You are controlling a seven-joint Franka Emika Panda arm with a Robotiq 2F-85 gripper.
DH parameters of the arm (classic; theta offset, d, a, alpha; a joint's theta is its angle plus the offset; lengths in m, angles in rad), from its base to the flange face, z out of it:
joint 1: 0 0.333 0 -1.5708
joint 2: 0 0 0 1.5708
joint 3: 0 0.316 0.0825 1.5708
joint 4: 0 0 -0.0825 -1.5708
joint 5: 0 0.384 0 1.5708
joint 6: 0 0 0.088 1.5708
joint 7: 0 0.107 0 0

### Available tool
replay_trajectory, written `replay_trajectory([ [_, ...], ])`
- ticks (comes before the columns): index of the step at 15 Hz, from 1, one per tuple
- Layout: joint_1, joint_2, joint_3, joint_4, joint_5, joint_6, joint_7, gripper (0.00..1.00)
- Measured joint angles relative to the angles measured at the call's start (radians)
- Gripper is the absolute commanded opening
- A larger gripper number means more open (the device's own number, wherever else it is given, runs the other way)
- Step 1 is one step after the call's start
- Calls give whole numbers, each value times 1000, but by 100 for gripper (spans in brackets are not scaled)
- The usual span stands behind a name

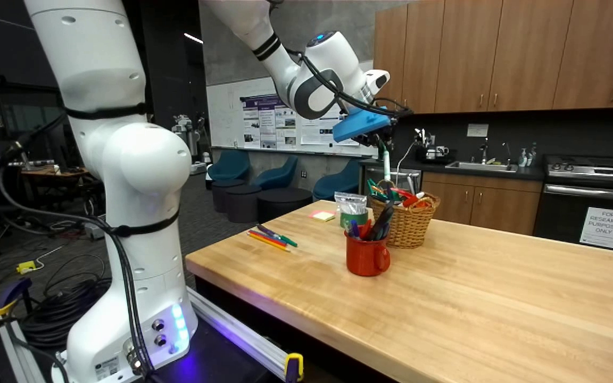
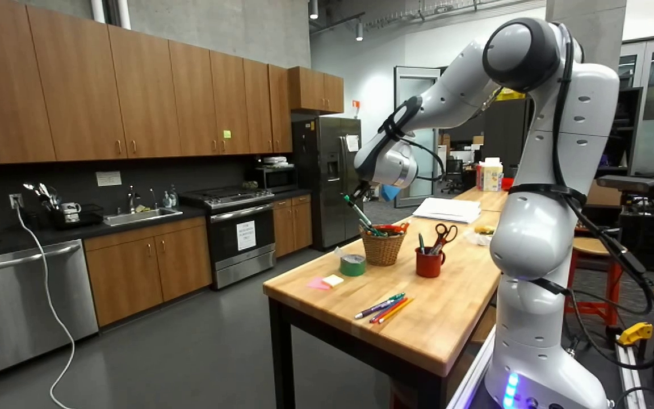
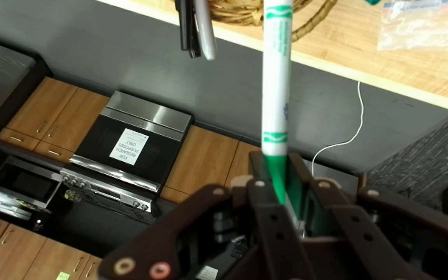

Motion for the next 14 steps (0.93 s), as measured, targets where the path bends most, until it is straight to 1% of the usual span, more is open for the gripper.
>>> replay_trajectory([
  [4, 29, 24, -38, 11, 0, 18, -6, 4],
  [9, 80, 60, -86, 40, 2, 19, -13, 4],
  [14, 138, 95, -127, 69, 43, 18, -46, 4],
])
